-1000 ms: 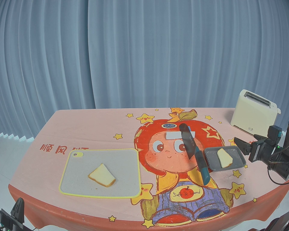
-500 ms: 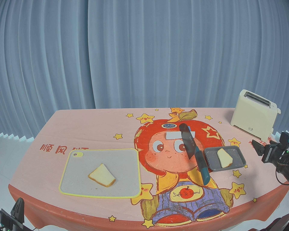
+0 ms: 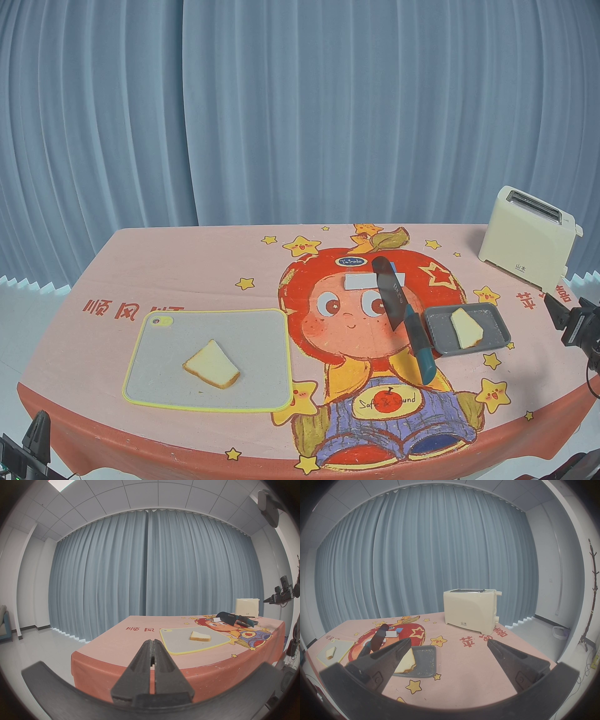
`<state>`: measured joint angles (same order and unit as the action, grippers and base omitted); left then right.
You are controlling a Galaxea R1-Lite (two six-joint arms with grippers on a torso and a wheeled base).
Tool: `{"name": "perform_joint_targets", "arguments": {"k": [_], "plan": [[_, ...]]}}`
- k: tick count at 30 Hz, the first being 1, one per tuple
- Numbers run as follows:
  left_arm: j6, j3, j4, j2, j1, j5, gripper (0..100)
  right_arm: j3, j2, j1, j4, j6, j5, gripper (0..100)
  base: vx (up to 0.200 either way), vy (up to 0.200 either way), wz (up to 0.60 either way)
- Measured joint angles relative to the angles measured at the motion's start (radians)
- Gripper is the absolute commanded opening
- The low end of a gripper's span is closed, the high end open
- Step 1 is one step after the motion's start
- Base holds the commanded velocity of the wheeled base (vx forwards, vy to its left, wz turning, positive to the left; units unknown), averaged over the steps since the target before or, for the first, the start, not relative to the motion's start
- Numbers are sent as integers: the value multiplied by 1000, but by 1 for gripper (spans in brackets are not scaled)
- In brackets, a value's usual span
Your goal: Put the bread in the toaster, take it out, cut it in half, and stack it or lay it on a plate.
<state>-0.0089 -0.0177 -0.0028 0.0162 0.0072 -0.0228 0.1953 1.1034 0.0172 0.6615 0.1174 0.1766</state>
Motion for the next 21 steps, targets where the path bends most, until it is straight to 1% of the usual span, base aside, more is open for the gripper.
{"name": "perform_joint_targets", "arguments": {"k": [5,6,10,13,19,21], "plan": [[0,0,0,0,0,0,0,-16,-57,0,-2,5,-8,100,0,0,0],[0,0,0,0,0,0,0,-19,-67,0,-2,6,-19,100,0,0,0],[0,0,0,0,0,0,0,-25,-111,0,-3,8,-97,100,0,0,0],[0,0,0,0,0,0,0,-27,-150,-8,-5,9,-143,100,0,0,0],[0,0,0,0,0,0,0,-22,-217,-53,-6,5,-179,100,0,0,0],[0,0,0,0,0,0,0,-20,-240,-67,-6,3,-198,100,0,0,0]]}}
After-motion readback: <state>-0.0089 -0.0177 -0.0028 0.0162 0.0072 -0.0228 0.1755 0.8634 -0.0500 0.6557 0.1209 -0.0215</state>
